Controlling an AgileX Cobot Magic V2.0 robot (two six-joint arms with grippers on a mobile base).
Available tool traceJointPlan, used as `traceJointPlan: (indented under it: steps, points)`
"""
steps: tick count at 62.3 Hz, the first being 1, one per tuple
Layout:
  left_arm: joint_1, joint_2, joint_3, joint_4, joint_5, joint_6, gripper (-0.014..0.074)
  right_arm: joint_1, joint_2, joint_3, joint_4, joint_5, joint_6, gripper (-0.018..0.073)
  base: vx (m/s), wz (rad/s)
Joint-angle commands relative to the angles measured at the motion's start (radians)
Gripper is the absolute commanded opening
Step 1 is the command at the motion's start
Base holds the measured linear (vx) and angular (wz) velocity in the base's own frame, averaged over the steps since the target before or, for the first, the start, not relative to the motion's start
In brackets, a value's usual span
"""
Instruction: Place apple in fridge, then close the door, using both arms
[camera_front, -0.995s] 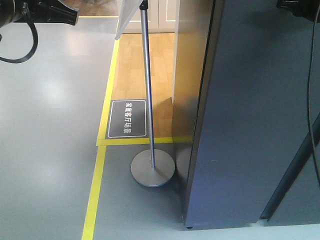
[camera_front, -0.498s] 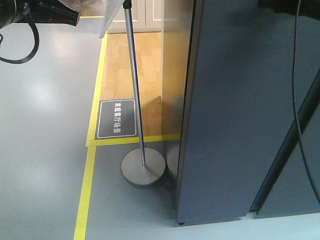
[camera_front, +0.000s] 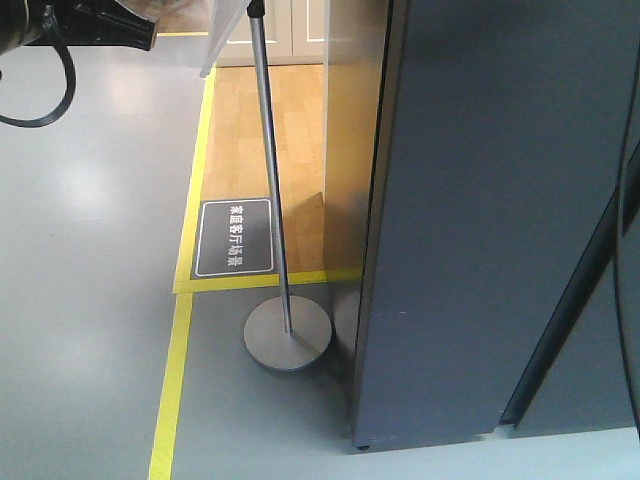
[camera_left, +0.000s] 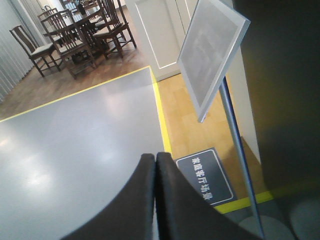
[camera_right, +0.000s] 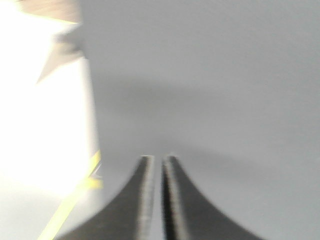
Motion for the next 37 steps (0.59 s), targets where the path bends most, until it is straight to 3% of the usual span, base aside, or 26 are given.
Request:
traceJointPlan:
  steps: [1,13,20,29,37]
  points:
    - [0.001,-0.069,-0.030,-0.005,-0.019,-0.011,-0.0006,0.001,-0.102,-0.034,0.033,0.027,-0.016,-0.0008,0.00,0.00]
    - [0.000,-0.141,-0.029,-0.189,0.029,0.001,-0.0006,0.001,-0.202,-0.031,0.101,0.192,-0.092,-0.0005,0.00,0.00]
    - [-0.013,-0.198,0.016,-0.331,0.025,0.099,-0.0006,0.001,-0.263,-0.031,0.165,0.290,-0.129,-0.0004,0.00,0.00]
    - [-0.058,-0.336,0.193,-0.438,-0.054,0.126,-0.0006,0.001,-0.364,-0.031,0.194,0.350,-0.152,-0.0004,0.00,0.00]
    - [-0.080,-0.495,0.428,-0.468,-0.183,0.077,-0.0006,0.001,-0.483,0.043,0.224,0.362,-0.195,-0.0004,0.00,0.00]
